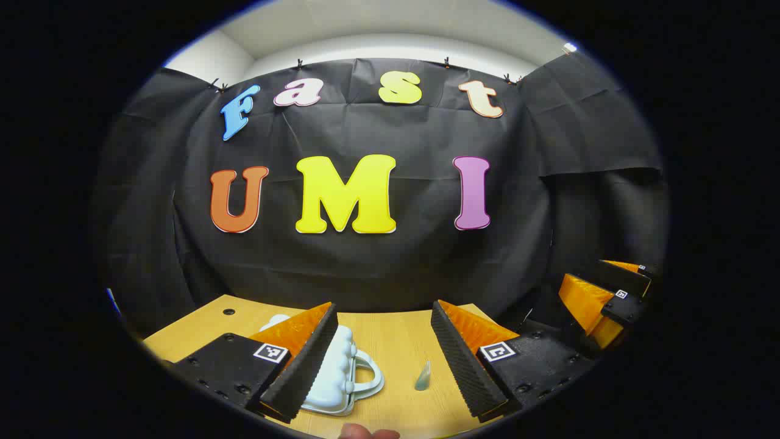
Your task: First open the suitcase, pack the skin care products into it, and then close the suitcase.
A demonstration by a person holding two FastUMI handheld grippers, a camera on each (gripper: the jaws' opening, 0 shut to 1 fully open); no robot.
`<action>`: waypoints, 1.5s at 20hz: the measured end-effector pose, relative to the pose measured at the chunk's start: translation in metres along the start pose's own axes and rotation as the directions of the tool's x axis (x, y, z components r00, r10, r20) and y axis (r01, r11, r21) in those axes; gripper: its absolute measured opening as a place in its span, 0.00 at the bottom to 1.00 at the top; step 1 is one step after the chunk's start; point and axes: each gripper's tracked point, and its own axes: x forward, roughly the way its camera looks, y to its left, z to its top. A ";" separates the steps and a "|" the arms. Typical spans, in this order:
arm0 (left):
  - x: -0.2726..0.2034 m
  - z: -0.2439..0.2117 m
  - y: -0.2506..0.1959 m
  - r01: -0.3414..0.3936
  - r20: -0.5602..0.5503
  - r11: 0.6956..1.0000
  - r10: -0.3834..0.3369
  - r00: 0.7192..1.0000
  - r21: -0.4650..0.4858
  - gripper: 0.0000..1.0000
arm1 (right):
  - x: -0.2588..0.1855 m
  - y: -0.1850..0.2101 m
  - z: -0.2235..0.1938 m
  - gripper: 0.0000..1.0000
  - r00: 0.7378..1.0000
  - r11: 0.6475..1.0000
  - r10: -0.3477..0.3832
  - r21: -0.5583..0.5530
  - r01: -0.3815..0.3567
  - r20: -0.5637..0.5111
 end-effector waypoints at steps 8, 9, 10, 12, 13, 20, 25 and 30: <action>0.002 -0.007 0.002 -0.022 -0.029 1.000 0.022 0.999 0.020 0.98 | 0.009 -0.003 -0.005 0.81 1.000 1.000 0.010 0.015 -0.010 -0.020; 0.001 -0.009 0.001 -0.021 -0.033 1.000 0.021 0.999 0.021 0.98 | 0.010 -0.003 -0.005 0.81 1.000 1.000 0.013 0.015 -0.013 -0.022; 0.002 -0.009 0.001 -0.019 -0.036 1.000 0.019 0.999 0.020 0.98 | 0.010 -0.003 -0.007 0.81 1.000 1.000 0.013 0.012 -0.013 -0.026; 0.002 -0.011 0.001 -0.016 -0.040 1.000 0.017 0.999 0.023 0.98 | 0.010 -0.002 -0.007 0.81 1.000 1.000 0.016 0.011 -0.015 -0.027; 0.002 -0.011 0.001 -0.014 -0.042 0.999 0.016 0.999 0.029 0.98 | 0.011 -0.002 -0.007 0.81 0.999 1.000 0.016 0.012 -0.016 -0.028; 0.007 -0.020 -0.001 0.012 -0.065 0.997 -0.007 0.998 0.076 0.98 | 0.013 -0.007 -0.010 0.81 0.999 1.000 0.003 0.005 -0.003 -0.033; 0.022 -0.057 -0.010 0.157 -0.176 0.940 -0.107 0.978 0.304 0.99 | 0.007 -0.025 -0.026 0.81 0.997 1.000 -0.025 0.007 0.026 -0.079; 0.041 -0.126 -0.012 0.394 -0.388 0.742 -0.195 0.901 0.542 0.98 | 0.002 -0.056 -0.044 0.81 0.988 0.995 -0.094 0.006 0.095 -0.120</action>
